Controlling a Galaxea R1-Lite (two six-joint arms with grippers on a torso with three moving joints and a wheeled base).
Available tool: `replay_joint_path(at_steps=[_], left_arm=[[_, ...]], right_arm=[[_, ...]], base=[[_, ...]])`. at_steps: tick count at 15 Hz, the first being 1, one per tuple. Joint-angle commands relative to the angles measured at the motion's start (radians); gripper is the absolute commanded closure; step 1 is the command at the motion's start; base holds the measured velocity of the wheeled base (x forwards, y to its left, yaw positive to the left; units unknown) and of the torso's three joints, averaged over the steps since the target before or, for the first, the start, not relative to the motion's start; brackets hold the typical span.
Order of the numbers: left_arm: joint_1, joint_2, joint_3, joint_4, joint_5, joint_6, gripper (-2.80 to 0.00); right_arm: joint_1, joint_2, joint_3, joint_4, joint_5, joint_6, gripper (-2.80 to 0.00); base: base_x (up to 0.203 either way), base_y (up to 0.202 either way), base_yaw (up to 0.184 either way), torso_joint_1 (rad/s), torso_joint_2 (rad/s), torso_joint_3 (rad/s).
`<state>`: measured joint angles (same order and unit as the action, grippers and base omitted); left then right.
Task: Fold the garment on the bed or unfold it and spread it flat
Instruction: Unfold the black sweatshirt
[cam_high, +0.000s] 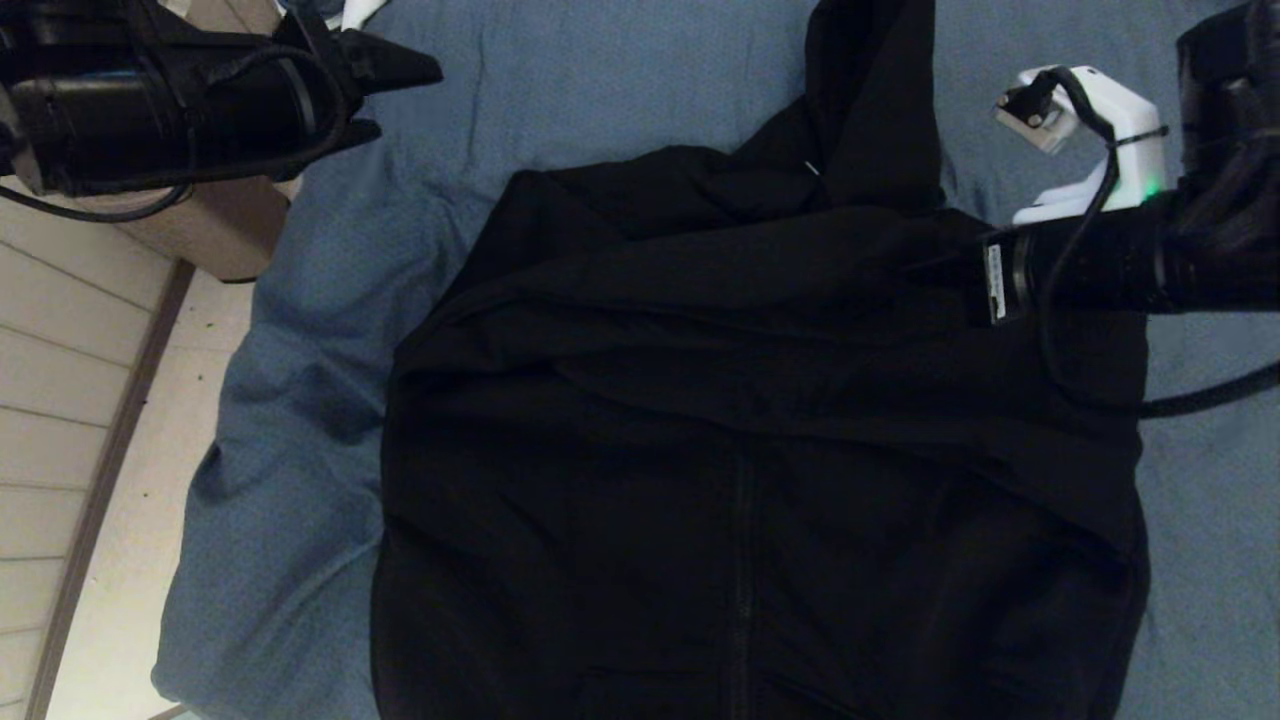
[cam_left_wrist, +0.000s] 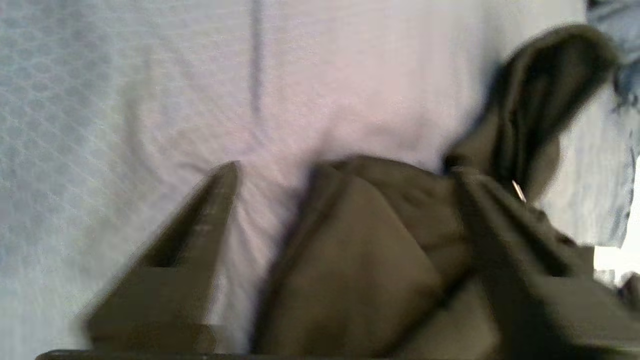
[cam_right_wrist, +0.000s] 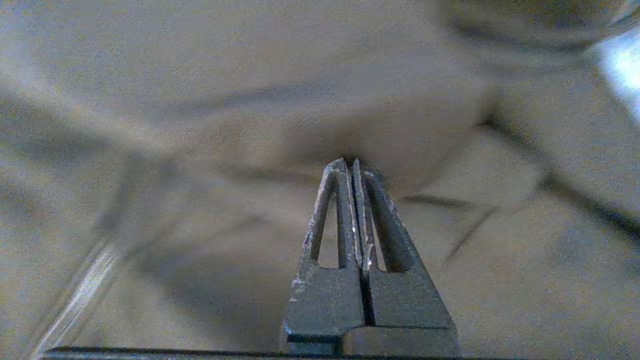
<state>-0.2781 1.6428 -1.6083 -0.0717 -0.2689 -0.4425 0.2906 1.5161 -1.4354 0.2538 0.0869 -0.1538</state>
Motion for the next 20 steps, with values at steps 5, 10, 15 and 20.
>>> replay_joint_path(at_steps=[5,10,15,20], left_arm=[[-0.129,-0.077,0.071,0.016,0.004,0.041,0.00],[-0.342,0.086,-0.030,0.101,0.083,0.140,0.00],[-0.536,0.150,-0.228,0.224,0.168,0.222,0.00],[-0.759,0.213,-0.317,0.293,0.322,0.293,-2.80]], right_arm=[[-0.030,0.053,-0.162,-0.023,0.037,0.059,0.00],[-0.025,0.058,-0.192,-0.022,0.056,0.079,0.00],[-0.043,0.062,-0.197,-0.024,0.074,0.084,0.00],[-0.166,0.076,-0.190,-0.024,0.128,0.093,0.00]], base=[[0.000,0.000,0.000,0.000,0.00,0.000],[0.000,0.000,0.000,0.000,0.00,0.000],[0.000,0.000,0.000,0.000,0.00,0.000],[0.000,0.000,0.000,0.000,0.00,0.000]])
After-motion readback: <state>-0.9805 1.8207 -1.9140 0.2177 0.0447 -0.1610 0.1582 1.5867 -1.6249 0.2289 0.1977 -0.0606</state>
